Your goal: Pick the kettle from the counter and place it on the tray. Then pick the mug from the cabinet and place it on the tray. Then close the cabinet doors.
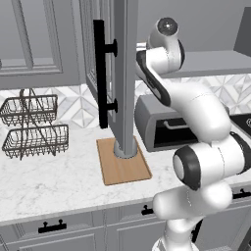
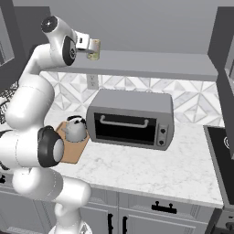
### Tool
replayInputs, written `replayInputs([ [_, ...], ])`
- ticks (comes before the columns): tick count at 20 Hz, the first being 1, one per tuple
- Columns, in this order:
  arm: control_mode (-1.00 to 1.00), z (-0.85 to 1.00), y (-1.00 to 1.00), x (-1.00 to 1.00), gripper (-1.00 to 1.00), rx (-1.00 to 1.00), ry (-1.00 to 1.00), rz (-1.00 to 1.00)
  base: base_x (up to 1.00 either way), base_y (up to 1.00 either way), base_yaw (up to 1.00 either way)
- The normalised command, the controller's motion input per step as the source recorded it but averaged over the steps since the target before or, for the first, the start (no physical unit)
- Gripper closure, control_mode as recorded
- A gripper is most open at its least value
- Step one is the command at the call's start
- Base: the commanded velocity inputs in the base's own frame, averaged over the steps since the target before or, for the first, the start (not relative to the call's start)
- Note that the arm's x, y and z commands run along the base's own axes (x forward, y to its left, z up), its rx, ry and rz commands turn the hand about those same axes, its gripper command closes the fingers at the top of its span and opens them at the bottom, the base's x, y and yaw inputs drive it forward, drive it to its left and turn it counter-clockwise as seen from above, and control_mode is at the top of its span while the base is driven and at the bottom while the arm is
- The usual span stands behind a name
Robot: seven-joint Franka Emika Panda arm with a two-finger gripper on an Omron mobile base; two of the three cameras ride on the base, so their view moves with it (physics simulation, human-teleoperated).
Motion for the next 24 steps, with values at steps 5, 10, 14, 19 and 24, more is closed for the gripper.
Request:
replayInputs([
  [5,-1.00,-0.03,0.00,0.29,-1.00,0.00,0.00,-0.01,0.00,0.00,0.00],
  [10,-1.00,-0.01,-0.01,0.10,-1.00,0.00,0.00,-0.02,0.00,0.00,0.00],
  [14,-1.00,-0.07,0.00,0.11,-1.00,0.00,0.00,-0.04,0.00,0.00,0.00],
  [19,-1.00,-0.12,0.00,0.21,-1.00,0.00,0.00,-0.06,0.00,0.00,0.00],
  [24,-1.00,-0.02,0.00,0.07,-1.00,0.00,0.00,-0.04,0.00,0.00,0.00],
])
